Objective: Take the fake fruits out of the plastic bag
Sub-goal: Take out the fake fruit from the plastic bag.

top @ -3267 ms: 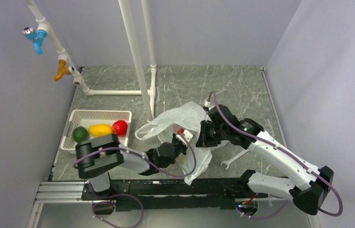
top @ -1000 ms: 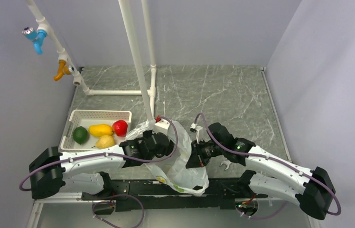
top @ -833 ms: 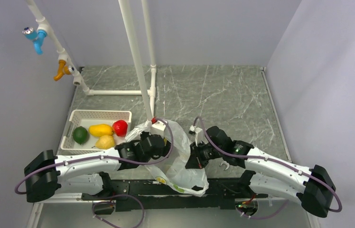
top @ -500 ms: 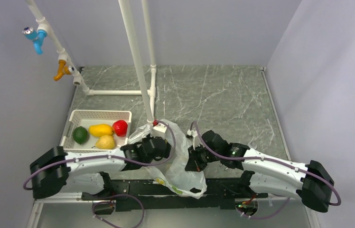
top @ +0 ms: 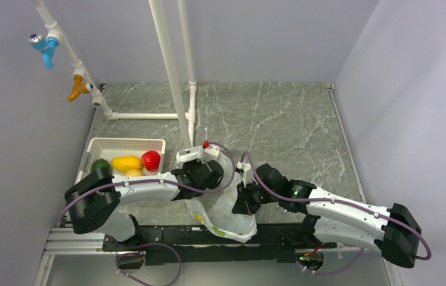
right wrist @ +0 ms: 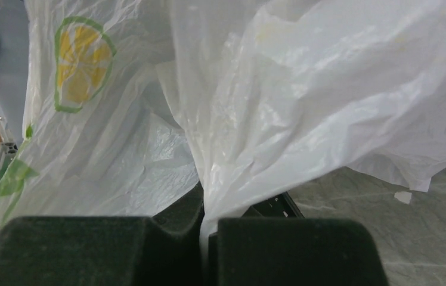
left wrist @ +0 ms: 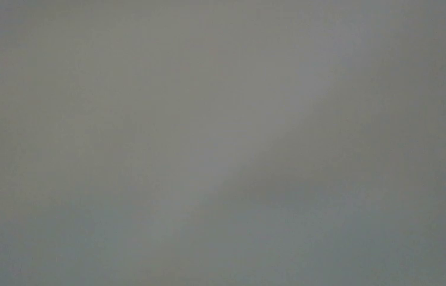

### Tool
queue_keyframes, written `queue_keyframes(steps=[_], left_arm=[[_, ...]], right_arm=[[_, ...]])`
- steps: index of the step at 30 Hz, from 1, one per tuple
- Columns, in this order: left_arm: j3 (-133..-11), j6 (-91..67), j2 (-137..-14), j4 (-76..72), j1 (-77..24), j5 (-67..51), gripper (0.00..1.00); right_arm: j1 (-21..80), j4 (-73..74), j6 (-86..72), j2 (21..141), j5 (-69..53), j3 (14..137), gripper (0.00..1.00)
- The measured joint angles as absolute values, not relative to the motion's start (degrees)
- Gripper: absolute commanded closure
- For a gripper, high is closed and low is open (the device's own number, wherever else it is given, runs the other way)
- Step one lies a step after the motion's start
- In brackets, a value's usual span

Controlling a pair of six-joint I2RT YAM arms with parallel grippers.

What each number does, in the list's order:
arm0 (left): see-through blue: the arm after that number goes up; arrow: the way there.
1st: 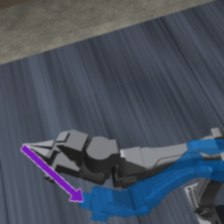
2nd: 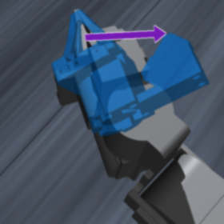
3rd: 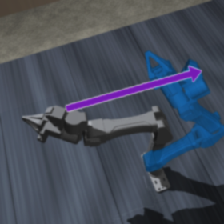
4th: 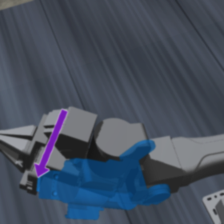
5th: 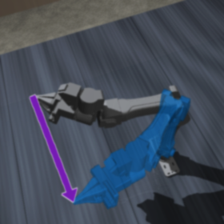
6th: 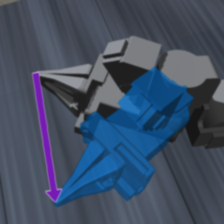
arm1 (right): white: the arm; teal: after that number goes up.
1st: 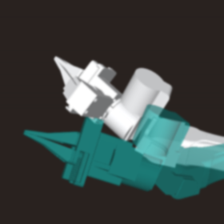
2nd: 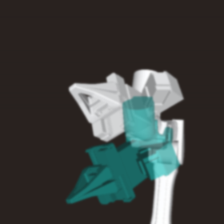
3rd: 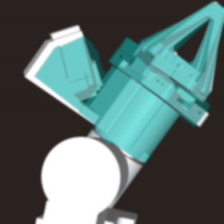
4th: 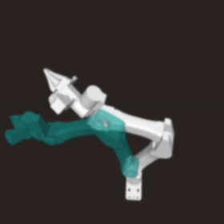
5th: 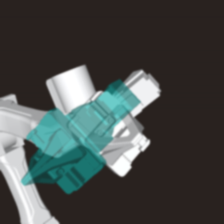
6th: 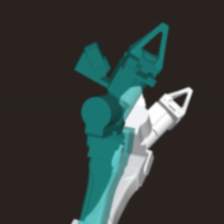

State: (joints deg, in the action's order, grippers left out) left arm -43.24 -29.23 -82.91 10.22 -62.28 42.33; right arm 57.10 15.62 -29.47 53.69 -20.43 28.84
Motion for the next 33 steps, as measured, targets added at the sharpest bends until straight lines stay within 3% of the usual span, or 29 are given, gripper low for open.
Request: queue_keyframes(steps=[3, 11, 14, 33], left_arm=[[-43.2, -26.4, -85.3, 8.9, -59.6, 40.1, 0.19], [-45.0, -23.1, -90.0, 5.6, -58.3, 38.8, 0.54], [-45.9, -22.7, -90.3, 5.7, -58.2, 38.7, 0.62], [-44.1, -28.3, -62.7, 13.9, -59.4, 8.2, 0.54]], right_arm=[[57.1, 15.4, -29.9, 53.4, -20.4, 28.8, 1.00], [57.0, 16.4, -30.9, 52.2, -18.6, 28.8, 1.00], [57.0, 17.0, -31.2, 52.1, -17.1, 28.9, 1.00], [54.7, 20.4, -31.5, 57.6, -3.1, 38.0, 1.00]])
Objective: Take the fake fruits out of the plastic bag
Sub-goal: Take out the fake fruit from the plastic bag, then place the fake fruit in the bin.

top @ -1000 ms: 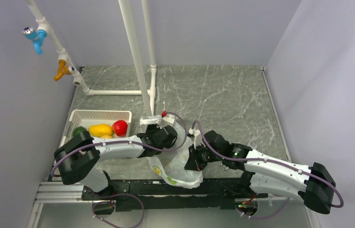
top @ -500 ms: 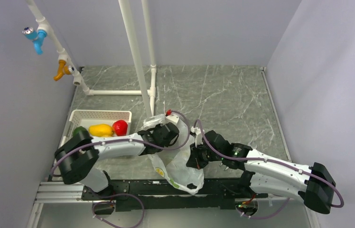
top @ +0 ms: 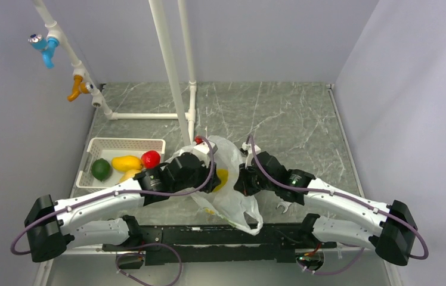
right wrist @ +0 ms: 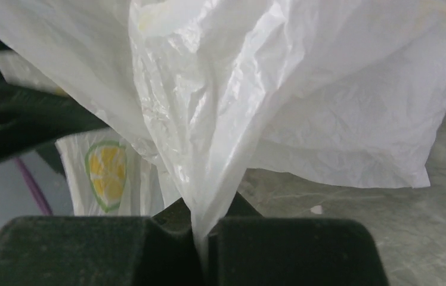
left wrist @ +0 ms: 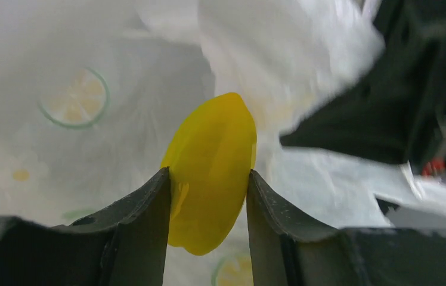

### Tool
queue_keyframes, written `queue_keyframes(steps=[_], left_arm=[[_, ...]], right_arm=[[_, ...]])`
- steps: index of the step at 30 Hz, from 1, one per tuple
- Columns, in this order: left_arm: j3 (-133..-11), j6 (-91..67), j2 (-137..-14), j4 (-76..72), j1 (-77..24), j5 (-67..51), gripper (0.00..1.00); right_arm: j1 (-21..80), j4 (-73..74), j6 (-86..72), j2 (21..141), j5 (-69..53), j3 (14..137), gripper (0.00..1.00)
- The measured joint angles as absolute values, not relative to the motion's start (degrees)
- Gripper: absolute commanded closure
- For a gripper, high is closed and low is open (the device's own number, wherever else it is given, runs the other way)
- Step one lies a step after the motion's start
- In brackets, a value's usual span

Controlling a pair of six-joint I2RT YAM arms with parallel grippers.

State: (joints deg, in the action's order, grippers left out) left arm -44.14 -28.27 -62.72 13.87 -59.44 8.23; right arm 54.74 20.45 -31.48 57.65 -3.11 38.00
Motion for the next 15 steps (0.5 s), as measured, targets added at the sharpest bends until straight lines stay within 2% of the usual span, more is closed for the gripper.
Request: queue_keyframes(steps=[9, 15], left_arm=[[-42.3, -32.5, -50.6, 17.4, -59.4, -0.3, 0.52], [-43.5, -33.1, -44.3, 18.2, -59.4, -3.2, 0.50]], right_arm=[[44.8, 23.2, -31.5, 58.0, -1.9, 38.3, 1.00], [42.7, 25.9, -32.0, 59.3, -0.4, 38.3, 1.00]])
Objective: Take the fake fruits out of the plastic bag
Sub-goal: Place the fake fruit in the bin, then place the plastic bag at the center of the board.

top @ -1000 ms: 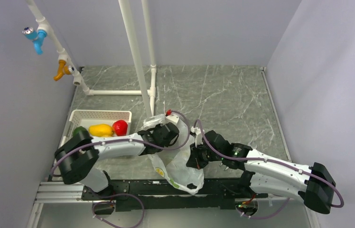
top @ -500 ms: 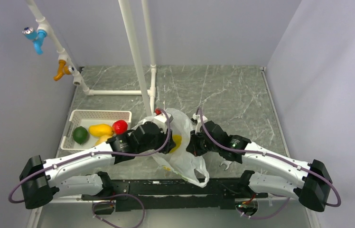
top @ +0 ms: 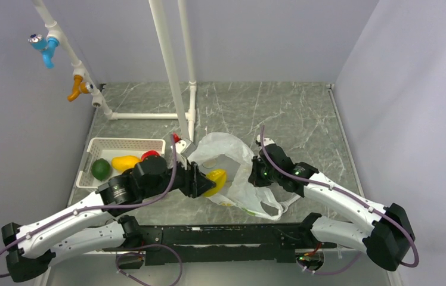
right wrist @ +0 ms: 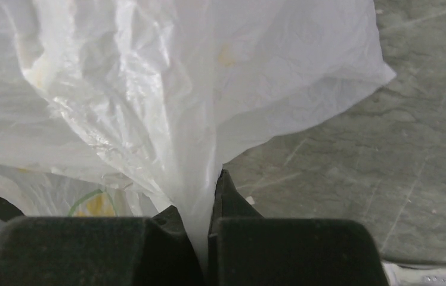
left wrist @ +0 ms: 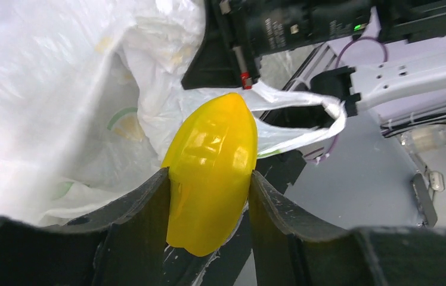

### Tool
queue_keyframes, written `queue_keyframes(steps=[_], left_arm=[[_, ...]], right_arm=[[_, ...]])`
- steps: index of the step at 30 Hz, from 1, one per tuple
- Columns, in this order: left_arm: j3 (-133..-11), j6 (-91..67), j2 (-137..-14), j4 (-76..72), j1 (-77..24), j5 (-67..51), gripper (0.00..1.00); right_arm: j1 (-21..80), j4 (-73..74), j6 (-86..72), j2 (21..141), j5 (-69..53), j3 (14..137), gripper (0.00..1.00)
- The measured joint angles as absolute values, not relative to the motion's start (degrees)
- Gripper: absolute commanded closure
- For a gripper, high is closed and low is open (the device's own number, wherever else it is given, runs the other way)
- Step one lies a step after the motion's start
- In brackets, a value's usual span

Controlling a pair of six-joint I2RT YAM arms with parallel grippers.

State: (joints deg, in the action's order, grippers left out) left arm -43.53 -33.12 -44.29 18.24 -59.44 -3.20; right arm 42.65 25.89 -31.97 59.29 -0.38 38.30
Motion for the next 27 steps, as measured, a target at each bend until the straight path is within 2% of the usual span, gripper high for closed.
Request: queue_keyframes(steps=[7, 16, 22, 27], left_arm=[[-50.8, -31.4, -39.4, 26.2, -58.4, 0.2, 0.48], [-61.0, -28.5, -36.3, 43.4, -57.0, 21.5, 0.47], [-60.8, -27.1, -40.0, 49.8, -55.8, 35.5, 0.45], [-54.9, -23.1, -43.7, 45.8, -49.8, 40.7, 0.45]], right_arm=[[37.9, 30.8, -33.1, 59.6, 3.9, 40.6, 1.00], [29.6, 37.2, -31.4, 56.8, 12.1, 44.7, 1.00], [26.6, 38.0, -30.1, 54.4, 12.3, 45.0, 1.00], [26.5, 37.5, -29.4, 53.1, 8.3, 44.9, 1.00]])
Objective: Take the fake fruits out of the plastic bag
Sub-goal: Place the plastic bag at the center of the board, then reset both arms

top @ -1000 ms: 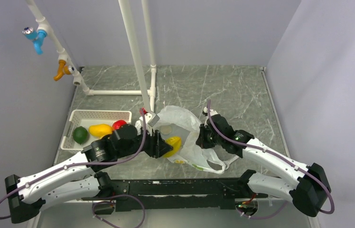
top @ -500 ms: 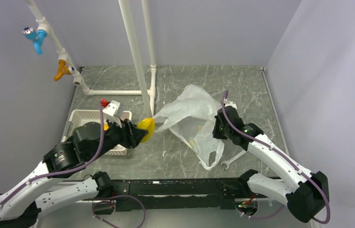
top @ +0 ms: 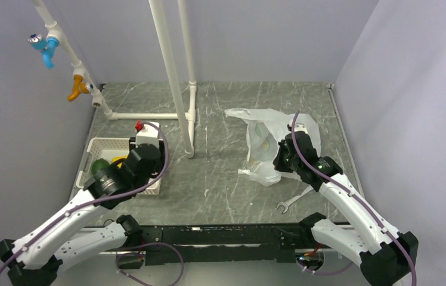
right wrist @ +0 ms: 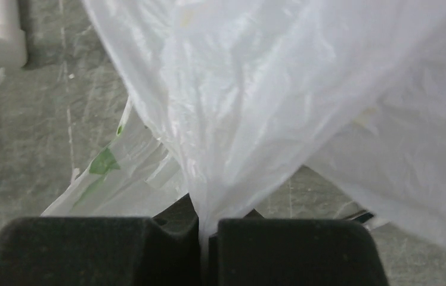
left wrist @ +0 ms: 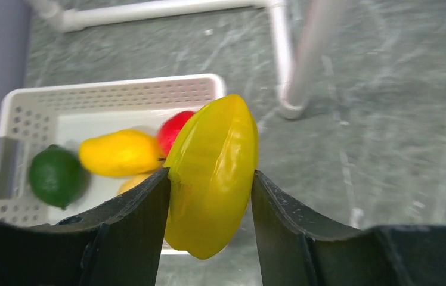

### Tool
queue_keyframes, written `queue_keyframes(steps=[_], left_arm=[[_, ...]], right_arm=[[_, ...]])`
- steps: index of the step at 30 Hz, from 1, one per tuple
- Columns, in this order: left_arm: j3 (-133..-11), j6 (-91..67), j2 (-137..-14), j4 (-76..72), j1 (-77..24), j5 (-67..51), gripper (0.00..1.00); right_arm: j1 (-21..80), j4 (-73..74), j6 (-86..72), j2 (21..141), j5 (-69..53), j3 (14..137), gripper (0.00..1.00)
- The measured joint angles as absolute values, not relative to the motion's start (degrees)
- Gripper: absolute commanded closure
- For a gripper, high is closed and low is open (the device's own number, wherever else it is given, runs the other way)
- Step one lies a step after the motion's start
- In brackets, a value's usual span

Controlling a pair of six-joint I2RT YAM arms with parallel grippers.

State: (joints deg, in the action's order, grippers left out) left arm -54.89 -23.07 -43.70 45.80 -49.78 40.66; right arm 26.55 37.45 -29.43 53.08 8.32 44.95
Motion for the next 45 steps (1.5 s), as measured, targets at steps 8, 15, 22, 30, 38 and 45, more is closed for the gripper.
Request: queue_keyframes(steps=[8, 15, 22, 30, 38, 45], left_arm=[[-44.4, -17.9, -46.7, 35.9, -28.8, 36.3, 0.26], [-43.5, -21.4, -49.1, 35.8, -21.5, 34.6, 0.01], [-44.4, -23.6, -44.0, 39.4, -21.4, 32.1, 0.01], [-47.7, -24.6, -30.0, 42.0, -21.4, 21.1, 0.01], [-47.9, -27.6, -26.4, 45.2, -21.4, 7.4, 0.01], [-48.1, -28.4, -25.7, 44.7, -21.4, -3.5, 0.00]], right_arm=[[26.5, 37.2, -28.6, 50.6, 5.4, 44.9, 1.00], [26.5, 37.2, -28.4, 50.5, 4.1, 44.9, 1.00], [26.5, 37.2, -28.0, 50.5, 3.6, 44.9, 1.00], [26.5, 36.5, -27.3, 51.0, 2.7, 44.9, 1.00], [26.5, 35.5, -26.5, 55.2, 3.4, 46.9, 1.00], [26.5, 34.9, -25.1, 62.5, 8.2, 56.9, 0.77]])
